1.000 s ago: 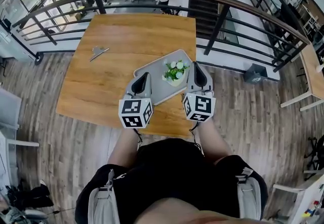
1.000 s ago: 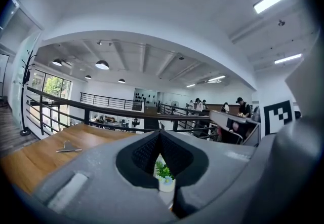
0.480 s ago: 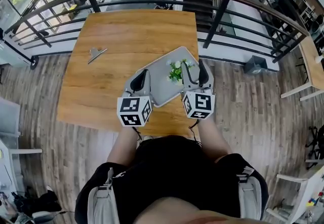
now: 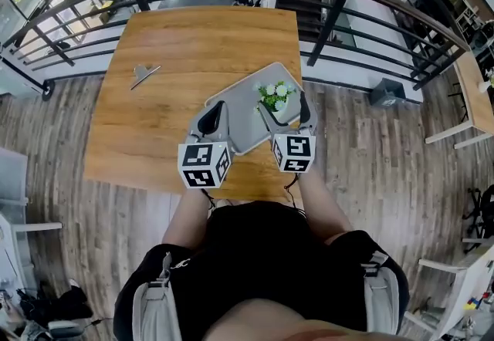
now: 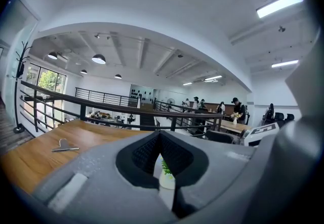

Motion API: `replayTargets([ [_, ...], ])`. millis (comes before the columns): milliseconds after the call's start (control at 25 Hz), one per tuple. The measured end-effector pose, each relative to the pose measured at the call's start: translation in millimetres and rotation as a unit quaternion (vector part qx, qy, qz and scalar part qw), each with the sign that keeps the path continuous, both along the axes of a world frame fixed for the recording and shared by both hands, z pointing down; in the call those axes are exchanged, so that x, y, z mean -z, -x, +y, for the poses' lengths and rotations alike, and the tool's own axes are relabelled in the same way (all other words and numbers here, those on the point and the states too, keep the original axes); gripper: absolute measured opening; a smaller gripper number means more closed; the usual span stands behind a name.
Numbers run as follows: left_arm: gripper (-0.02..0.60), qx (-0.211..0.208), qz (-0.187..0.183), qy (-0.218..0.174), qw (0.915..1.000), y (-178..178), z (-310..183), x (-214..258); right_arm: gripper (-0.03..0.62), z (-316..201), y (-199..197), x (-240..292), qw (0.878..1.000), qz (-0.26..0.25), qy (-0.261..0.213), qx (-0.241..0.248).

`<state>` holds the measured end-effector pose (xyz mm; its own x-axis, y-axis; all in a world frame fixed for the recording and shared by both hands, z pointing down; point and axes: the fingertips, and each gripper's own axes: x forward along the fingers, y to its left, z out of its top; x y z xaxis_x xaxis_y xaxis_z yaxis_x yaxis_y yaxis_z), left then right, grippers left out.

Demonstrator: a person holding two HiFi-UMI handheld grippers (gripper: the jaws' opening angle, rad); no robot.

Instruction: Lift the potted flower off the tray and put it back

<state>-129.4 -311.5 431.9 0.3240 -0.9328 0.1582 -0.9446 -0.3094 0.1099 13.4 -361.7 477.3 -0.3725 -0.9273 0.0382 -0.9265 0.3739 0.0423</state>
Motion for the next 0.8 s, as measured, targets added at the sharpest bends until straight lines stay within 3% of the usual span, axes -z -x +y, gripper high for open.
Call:
replayTargets([
  [400, 0.012, 0.021, 0.001, 0.009, 0.9997, 11.9, 14.3, -9.2, 0.485, 7.2, 2.2, -77.1, 0.997, 0.020, 0.074, -0.002],
  [800, 0.012, 0.042, -0.009, 0.022, 0.9988, 25.5, 17.3, -17.7, 0.485, 3.8, 1.1, -164.1, 0.985, 0.035, 0.169, -0.004],
])
